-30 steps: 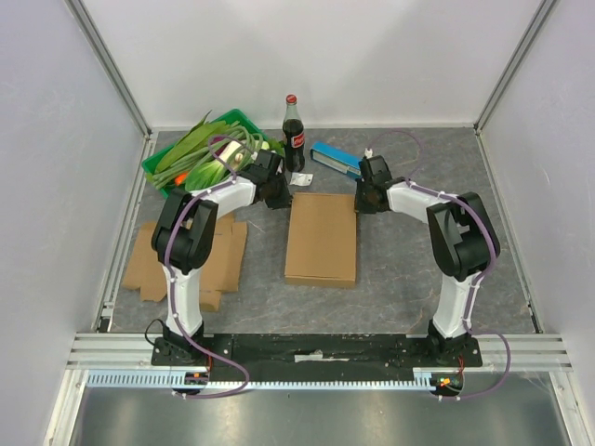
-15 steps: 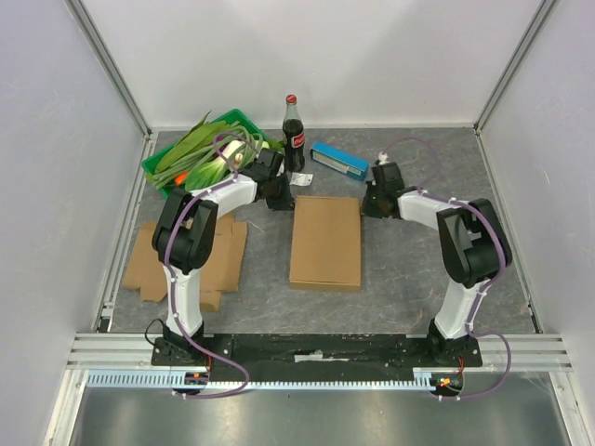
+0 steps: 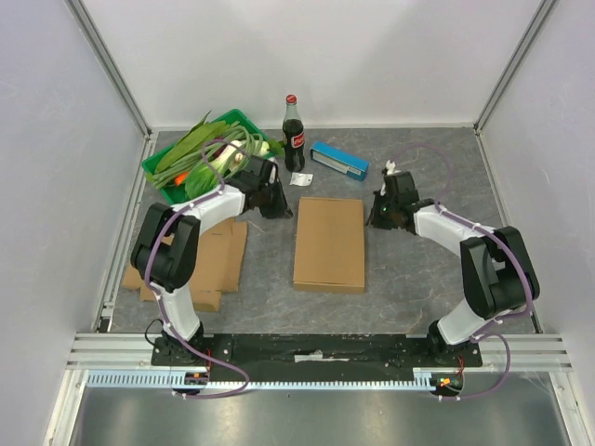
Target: Fold the paper box
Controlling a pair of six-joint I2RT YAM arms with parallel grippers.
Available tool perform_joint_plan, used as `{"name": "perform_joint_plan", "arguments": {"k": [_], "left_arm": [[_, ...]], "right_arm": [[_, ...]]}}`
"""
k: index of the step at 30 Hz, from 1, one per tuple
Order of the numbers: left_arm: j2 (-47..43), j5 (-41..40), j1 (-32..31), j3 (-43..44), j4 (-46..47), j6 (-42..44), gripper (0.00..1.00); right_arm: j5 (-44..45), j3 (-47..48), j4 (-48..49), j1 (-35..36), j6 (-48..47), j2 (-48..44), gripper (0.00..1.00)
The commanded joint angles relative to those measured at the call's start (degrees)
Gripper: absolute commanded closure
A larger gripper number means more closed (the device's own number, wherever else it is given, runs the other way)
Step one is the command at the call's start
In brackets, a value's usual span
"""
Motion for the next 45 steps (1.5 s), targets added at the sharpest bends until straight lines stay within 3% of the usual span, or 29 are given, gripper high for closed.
{"name": "perform_joint_plan", "arguments": {"k": [1,6,8,12,17,19,20,22,24,26,28,30,33,35,36,38,43,45], "left_arm": [[4.01,4.15,-4.22,-1.42,2.79,-2.50,0.87],[7.53,6.88,-9.59,2.45,3.67,-4.52,0.88],[6.31,6.10,-9.42,1.49,3.76,-4.79,0.89],[2.62,3.28,-6.34,-2.98,2.88,-3.21,0.89],[-2.74,-0.04,-2.65,-7.82,1.74,-0.84,0.86],[-8.62,-1.03,-2.56,-12.99,1.83,-0.22,0.78],[-10.21,-0.50,-2.56,-14.58,4.00,-0.83,0.75],[-14.41,4.23,-2.47,-20.27,8.31,-1.88,0.62],[-16.45,9.31,-1.86,-23.11,14.38,-4.69,0.52],[-20.40,10.92,-1.42,-26.80,17.64,-7.23,0.47],[-22.78,11.19,-1.42,-29.97,25.71,-8.04,0.36],[-20.87,14.33,-1.42,-27.98,28.19,-9.09,0.34],[-13.05,18.48,-2.38,-22.01,28.02,-9.09,0.35],[-9.71,17.00,-4.13,-18.74,23.64,-7.79,0.38],[-6.39,15.69,-4.92,-15.42,21.01,-7.43,0.42],[-3.47,15.67,-7.38,-12.94,20.55,-8.56,0.51],[5.14,16.64,-14.14,-6.52,27.73,-15.84,0.58],[10.05,17.78,-16.00,-1.36,29.25,-18.14,0.59]], "right_arm": [[-4.58,-2.76,7.48,3.56,3.67,1.63,1.00],[-15.20,-7.41,24.49,4.36,11.13,2.87,1.00],[-15.31,-8.21,25.33,3.22,12.38,1.82,1.00],[1.25,-4.17,3.96,2.87,2.90,-3.10,1.00],[11.49,-4.16,-8.58,2.95,-5.36,-9.25,1.00],[8.79,-5.22,-10.97,3.04,-7.22,-15.39,0.81],[3.47,-5.66,-10.89,2.78,-7.58,-16.63,0.57],[-3.23,-7.33,-8.43,2.43,-8.63,-19.09,0.31],[-8.68,-8.03,-7.11,0.42,-8.55,-19.72,0.24],[-13.70,-8.56,-5.01,-0.91,-9.69,-19.81,0.17],[-21.08,-9.00,-0.97,-1.62,-9.08,-17.97,0.12],[-28.01,-8.65,1.67,-1.62,-8.46,-12.81,0.12],[-29.10,-10.58,5.35,-1.53,-6.44,-10.23,0.13],[-28.93,-12.24,6.77,-1.53,-5.13,-9.88,0.18],[-28.93,-12.51,7.30,-1.53,-4.51,-9.35,0.25],[-27.97,-13.04,7.05,-1.61,-3.20,-9.09,0.30],[-10.08,-12.00,1.70,-2.23,-1.08,-12.68,0.34],[-7.49,-10.24,-1.12,-4.07,-1.51,-12.43,0.34]]}}
